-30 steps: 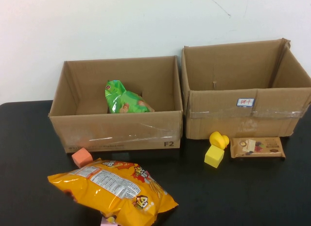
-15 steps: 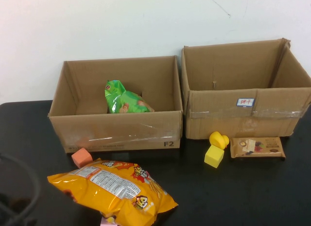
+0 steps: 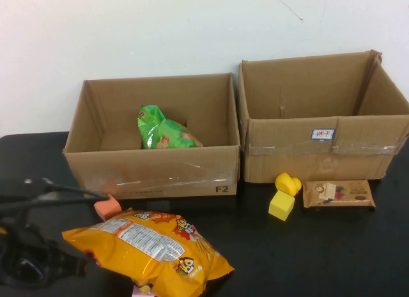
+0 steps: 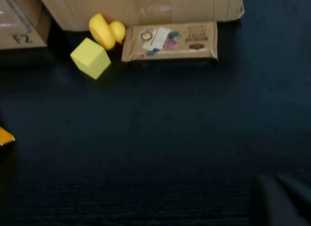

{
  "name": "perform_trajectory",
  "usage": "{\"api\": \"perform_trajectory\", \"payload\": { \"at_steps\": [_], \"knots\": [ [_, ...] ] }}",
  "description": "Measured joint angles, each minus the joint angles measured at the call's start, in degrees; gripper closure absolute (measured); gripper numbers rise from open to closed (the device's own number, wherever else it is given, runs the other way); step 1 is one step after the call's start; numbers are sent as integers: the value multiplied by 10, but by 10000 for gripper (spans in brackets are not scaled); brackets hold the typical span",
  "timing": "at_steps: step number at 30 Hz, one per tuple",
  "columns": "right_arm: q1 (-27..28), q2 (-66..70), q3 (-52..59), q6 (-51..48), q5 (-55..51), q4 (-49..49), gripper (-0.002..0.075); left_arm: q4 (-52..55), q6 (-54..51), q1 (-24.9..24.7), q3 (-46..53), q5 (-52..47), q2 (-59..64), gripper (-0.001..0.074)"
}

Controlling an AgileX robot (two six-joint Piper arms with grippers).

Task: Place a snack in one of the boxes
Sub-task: Pick up the potato chip

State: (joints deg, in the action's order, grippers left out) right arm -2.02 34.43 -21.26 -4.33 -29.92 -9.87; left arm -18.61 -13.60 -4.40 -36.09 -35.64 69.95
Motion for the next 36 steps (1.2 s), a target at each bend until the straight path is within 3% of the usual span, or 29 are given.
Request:
{"api": "perform_trajectory", "payload": {
  "at_steps": [5, 9, 15, 18, 20, 22, 23, 25, 30, 36],
  "knots": [
    [0, 0, 0, 0, -4, 0, 727, -97, -172, -48, -11, 0, 24, 736],
    [0, 0, 0, 0, -4, 0, 727, -137, -305, -138, -14, 24, 24, 736],
    [0, 0, 0, 0, 4, 0, 727, -127, -397, -261, -14, 123, 24, 721],
    [0, 0, 0, 0, 5, 0, 727, -99, -410, -287, -14, 140, 26, 617],
    [0, 0, 0, 0, 5, 0, 727, -79, -415, -291, -14, 142, 29, 456],
    [0, 0, 0, 0, 6, 0, 727, -62, -420, -291, -14, 144, 34, 248],
    [0, 0, 0, 0, 6, 0, 727, -54, -427, -291, -14, 146, 40, 175],
    [0, 0, 0, 0, 6, 0, 727, -37, -459, -291, -14, 148, 50, 103],
    [0, 0, 0, 0, 16, 0, 727, 0, -546, -291, -14, 171, 102, 50],
    [0, 0, 0, 0, 22, -1, 727, 1, -568, -291, -17, 232, 173, 42]
  ]
}}
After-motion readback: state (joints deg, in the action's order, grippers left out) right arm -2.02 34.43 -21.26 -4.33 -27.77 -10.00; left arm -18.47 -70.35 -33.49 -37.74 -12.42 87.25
